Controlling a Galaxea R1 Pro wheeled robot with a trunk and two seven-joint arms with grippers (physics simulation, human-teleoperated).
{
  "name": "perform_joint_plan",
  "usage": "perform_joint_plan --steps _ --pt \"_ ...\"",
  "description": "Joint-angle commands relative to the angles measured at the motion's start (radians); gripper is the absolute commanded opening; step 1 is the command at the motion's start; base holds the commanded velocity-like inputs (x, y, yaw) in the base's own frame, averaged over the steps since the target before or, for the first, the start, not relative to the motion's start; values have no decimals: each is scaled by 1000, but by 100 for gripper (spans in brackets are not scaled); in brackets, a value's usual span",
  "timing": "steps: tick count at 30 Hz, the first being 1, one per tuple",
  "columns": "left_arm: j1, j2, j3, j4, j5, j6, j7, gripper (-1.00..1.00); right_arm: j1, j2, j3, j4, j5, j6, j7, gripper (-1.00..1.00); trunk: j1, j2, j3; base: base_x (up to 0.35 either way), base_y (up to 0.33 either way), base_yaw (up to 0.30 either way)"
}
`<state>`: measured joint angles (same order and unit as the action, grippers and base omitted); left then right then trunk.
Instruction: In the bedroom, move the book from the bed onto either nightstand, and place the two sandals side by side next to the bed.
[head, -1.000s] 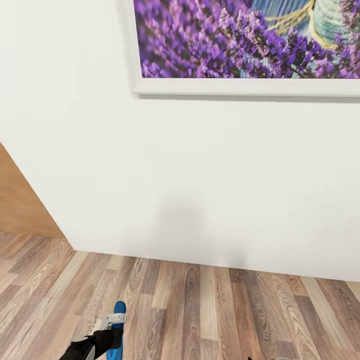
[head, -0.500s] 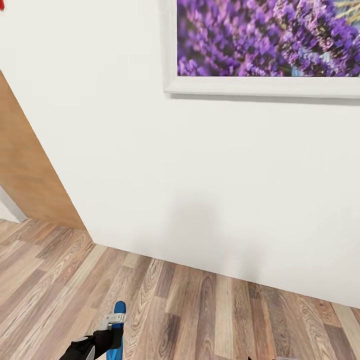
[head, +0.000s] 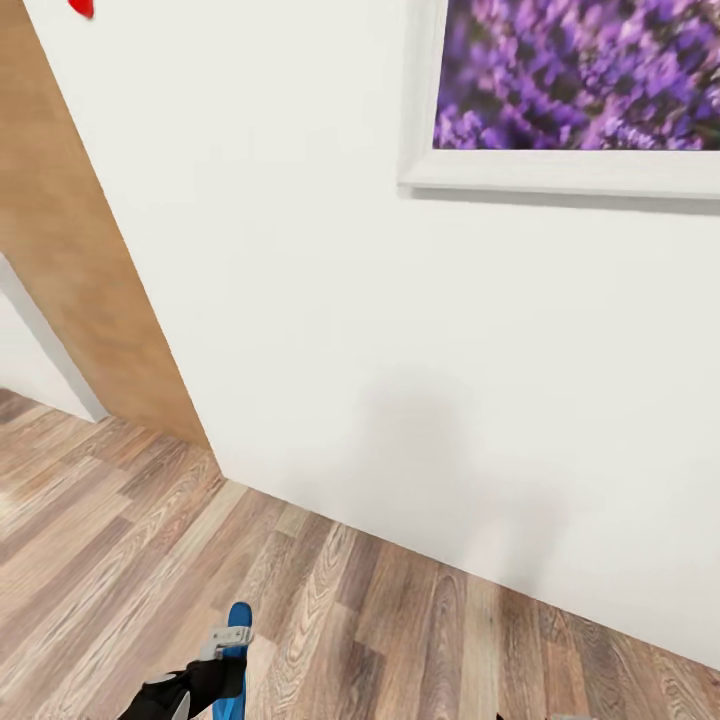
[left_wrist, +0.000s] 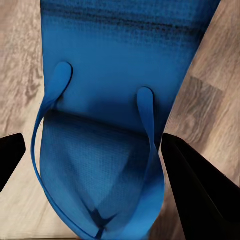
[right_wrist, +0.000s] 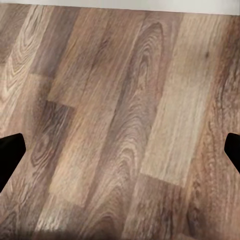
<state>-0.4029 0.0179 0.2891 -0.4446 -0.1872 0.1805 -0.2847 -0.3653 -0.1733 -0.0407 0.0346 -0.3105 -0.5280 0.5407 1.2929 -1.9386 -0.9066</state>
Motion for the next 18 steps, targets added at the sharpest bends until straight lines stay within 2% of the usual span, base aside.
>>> perform_joint_plan --steps 1,18 --pt "-1 -1 8 -2 -10 5 -8 -100 -1 -1 -4 4 -7 -2 10 100 0 0 -1 3 0 269" --pt "-1 -1 8 -2 -10 5 -8 -100 -1 0 -3 4 -7 -3 8 100 0 0 -11 1 0 269"
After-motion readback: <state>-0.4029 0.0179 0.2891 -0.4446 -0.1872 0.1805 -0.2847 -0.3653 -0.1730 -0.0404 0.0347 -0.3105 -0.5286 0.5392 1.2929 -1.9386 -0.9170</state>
